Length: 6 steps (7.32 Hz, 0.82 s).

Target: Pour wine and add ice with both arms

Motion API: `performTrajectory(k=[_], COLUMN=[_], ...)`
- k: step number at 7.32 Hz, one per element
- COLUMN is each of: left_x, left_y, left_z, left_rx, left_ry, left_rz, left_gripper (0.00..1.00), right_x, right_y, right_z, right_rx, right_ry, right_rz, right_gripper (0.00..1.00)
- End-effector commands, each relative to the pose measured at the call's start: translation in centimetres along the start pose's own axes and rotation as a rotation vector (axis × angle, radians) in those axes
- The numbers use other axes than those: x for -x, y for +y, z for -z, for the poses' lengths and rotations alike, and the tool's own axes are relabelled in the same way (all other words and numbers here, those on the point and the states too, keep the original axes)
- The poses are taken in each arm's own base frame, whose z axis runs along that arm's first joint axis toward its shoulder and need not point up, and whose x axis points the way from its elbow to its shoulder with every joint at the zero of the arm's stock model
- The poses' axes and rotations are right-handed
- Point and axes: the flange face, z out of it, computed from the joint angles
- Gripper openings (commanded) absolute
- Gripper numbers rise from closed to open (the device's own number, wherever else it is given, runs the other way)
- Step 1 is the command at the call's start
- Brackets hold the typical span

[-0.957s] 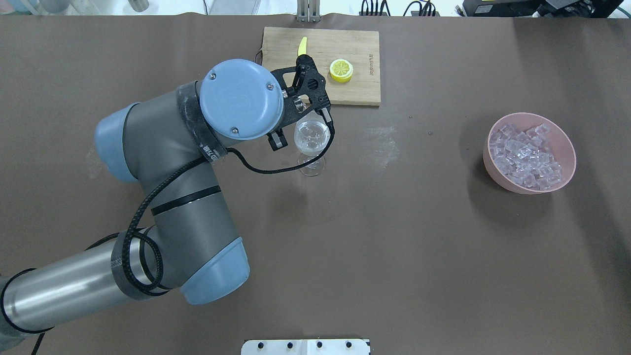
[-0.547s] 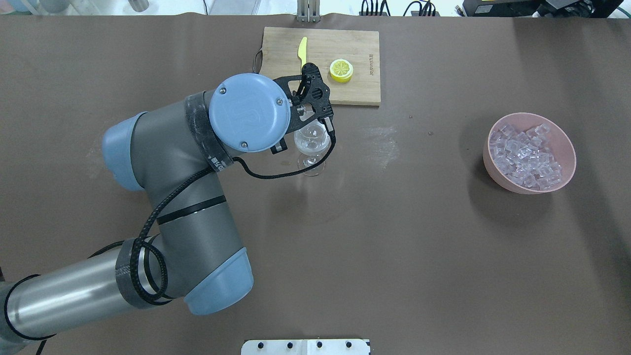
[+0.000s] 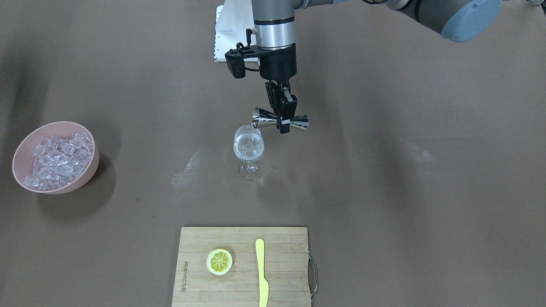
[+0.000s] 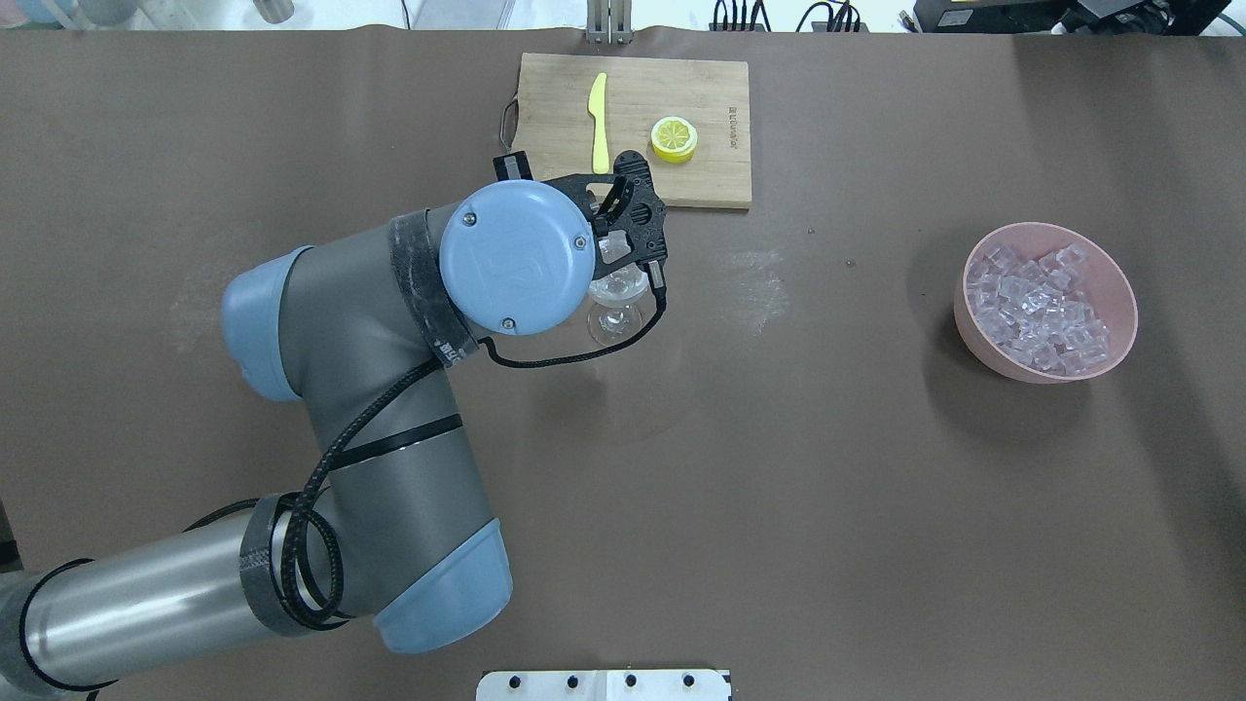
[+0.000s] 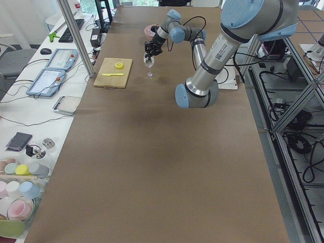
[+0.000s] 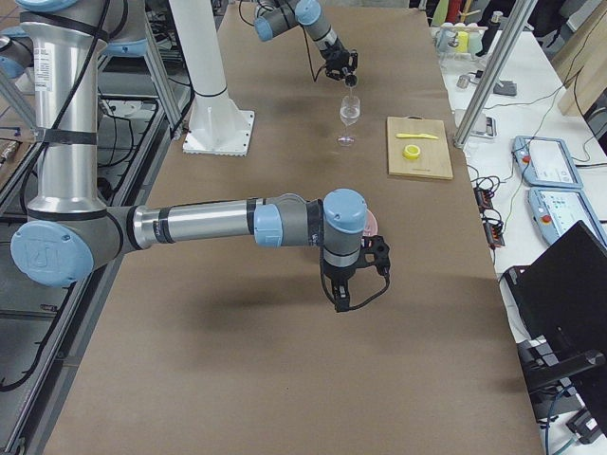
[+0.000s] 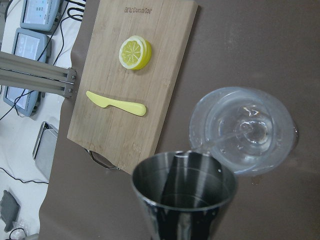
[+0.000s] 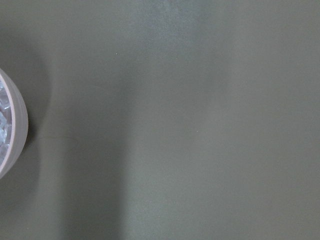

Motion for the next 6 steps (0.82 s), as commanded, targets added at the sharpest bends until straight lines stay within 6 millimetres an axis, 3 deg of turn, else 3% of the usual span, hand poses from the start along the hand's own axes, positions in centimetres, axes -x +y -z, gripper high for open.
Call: performTrajectory(k=[1, 3, 6], left_x=[-0.3, -0.5, -1.3], left_y=[-0.1, -0.9, -1.1], left_z=[0.0, 0.9, 0.7], left_rx=[0.014, 0.048, 0.066], left_ry=[-0.014, -0.043, -0.057], left_rz=[-0.029, -0.058, -0.089], left_gripper=[0.00, 0.00, 0.00], right_x=[0.0, 0.0, 0.0], right_y=[0.0, 0.0, 0.0], right_z=[0.0, 0.0, 0.0], right_rx=[0.000, 0.000, 0.000], right_ry=[0.001, 0.000, 0.000], right_rz=[0.000, 0.000, 0.000], right_gripper=[1.00, 1.00, 1.00])
